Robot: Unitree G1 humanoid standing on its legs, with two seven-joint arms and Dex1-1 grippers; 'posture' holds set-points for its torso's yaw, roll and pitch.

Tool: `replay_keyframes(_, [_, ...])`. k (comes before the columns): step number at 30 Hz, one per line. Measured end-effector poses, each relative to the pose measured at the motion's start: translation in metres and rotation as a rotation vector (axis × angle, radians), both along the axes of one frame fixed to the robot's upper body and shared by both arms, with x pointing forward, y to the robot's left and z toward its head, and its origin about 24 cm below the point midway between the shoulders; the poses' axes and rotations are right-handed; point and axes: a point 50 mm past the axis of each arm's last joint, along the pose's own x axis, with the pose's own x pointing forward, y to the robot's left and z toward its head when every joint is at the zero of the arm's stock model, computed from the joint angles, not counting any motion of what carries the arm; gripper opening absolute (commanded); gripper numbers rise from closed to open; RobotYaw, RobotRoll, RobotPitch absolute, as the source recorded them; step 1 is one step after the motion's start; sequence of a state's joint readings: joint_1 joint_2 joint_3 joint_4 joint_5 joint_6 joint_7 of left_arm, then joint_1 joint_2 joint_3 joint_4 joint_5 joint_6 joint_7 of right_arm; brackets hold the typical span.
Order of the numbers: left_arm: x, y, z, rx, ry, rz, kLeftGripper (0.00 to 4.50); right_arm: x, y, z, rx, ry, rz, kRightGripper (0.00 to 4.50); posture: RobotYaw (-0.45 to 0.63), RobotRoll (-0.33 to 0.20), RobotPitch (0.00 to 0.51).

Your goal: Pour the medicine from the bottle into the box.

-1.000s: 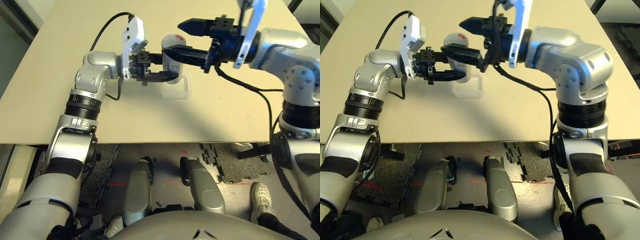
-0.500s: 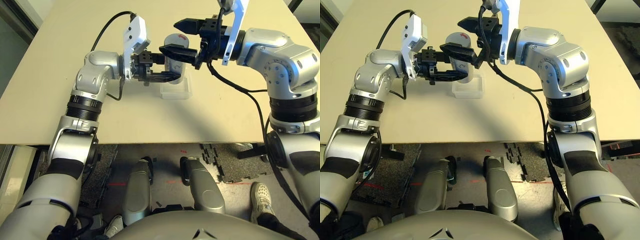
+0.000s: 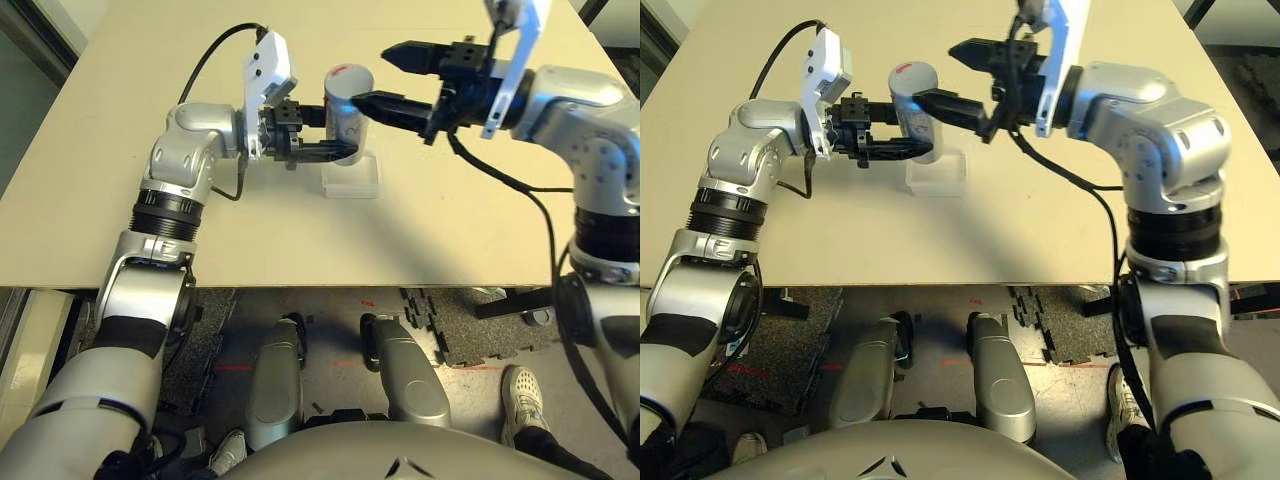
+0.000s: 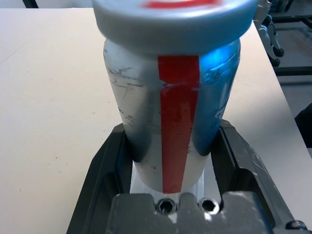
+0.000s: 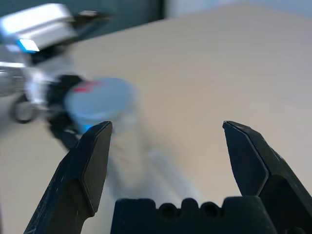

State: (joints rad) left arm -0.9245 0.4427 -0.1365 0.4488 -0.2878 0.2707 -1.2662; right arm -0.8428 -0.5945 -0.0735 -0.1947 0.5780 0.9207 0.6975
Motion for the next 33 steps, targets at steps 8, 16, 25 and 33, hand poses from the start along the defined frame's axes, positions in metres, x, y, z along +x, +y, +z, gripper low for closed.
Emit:
replay_keyframes(8, [0.003, 0.002, -0.003, 0.005, 0.001, 0.006, 2.47, -0.013, 0.008, 0.001, 0.017, 0.033, 0.078, 4.50, -0.09, 0.000, 0.187])
replay_keyframes(16, [0.004, 0.003, -0.006, 0.005, 0.003, 0.008, 2.47, -0.014, 0.031, 0.000, 0.020, 0.037, 0.171, 4.50, -0.09, 0.000, 0.184])
replay_keyframes(25, [0.004, 0.001, -0.007, 0.002, 0.003, 0.000, 2.47, -0.003, 0.050, -0.004, -0.060, -0.004, 0.195, 4.50, -0.08, 0.000, 0.182])
replay_keyframes(33, [0.003, -0.002, -0.004, 0.001, -0.004, -0.012, 2.47, 0.005, 0.058, -0.006, -0.096, -0.039, 0.206, 4.50, -0.07, 0.000, 0.188])
